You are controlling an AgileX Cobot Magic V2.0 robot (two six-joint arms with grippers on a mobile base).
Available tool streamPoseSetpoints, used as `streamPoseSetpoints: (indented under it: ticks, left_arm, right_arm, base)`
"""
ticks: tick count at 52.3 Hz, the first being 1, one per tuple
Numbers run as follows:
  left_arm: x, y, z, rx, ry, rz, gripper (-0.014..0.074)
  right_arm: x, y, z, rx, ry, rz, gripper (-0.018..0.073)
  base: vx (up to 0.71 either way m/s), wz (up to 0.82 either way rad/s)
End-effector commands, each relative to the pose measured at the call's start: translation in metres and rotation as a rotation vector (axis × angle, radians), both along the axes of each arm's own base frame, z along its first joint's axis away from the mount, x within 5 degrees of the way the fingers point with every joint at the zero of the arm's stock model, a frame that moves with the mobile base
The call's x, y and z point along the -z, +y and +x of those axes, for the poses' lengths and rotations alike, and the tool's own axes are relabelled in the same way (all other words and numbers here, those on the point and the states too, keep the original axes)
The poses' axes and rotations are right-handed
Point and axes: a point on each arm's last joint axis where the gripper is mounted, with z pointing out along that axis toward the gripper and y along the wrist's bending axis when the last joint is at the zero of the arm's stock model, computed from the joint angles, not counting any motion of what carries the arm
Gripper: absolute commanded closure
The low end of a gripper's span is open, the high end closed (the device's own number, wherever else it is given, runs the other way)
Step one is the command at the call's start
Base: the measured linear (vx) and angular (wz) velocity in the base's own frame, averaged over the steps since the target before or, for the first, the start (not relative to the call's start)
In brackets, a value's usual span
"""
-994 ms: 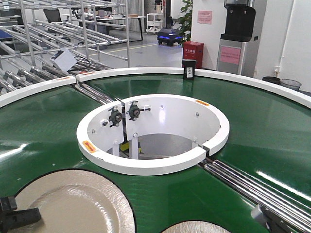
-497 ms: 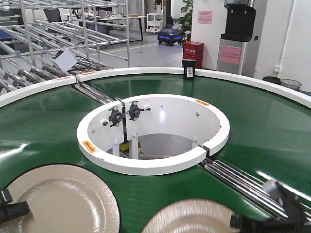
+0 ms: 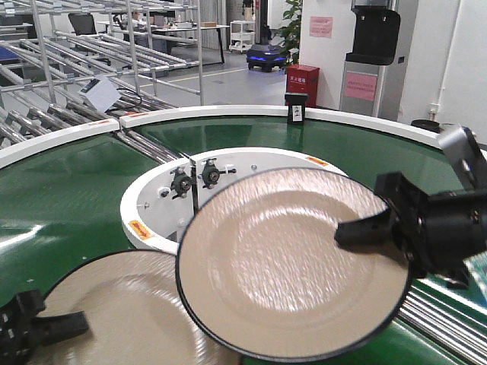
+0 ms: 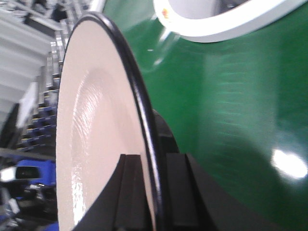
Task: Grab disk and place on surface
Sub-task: 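Close both grippers on the plate rim and lift it off the conveyor, then hold the lifted plate upright between both grippers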
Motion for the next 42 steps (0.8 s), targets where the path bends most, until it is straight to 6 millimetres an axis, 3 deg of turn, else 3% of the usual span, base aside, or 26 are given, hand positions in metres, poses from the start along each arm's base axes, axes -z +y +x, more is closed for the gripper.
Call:
streamPoseSetpoints:
  ticks: [1, 16, 24, 42]
  left_arm:
    - [-0.024, -0.015, -0.001, -0.004, -0.045, -0.176, 0.0598]
    - [-0.021, -0.047, -0.006, 0.001, -0.006, -0.189, 0.0598]
    - [-0.006, -0.063, -0.001, 0.043, 0.06, -0.158, 0.0598]
    - [0.008, -0.067, 0.006, 0.049, 0.114, -0.14, 0.0595]
  right_arm:
    - [-0.036, 0.006, 0.0, -0.002, -0.07, 0.154, 0.0567]
    - [-0.048, 0.008, 0.012, -0.004, -0.087, 0.2, 0.0567]
    - [-0.047, 0.007, 0.013, -0.004, -0.111, 0.183, 0.0567]
    - [-0.047, 0.007, 0.013, -0.014, -0.128, 0.169, 0.0567]
  base:
    - [0.0, 0.0]
    - [0.0, 0.0]
    - [0.0, 0.0]
    - [0.0, 0.0]
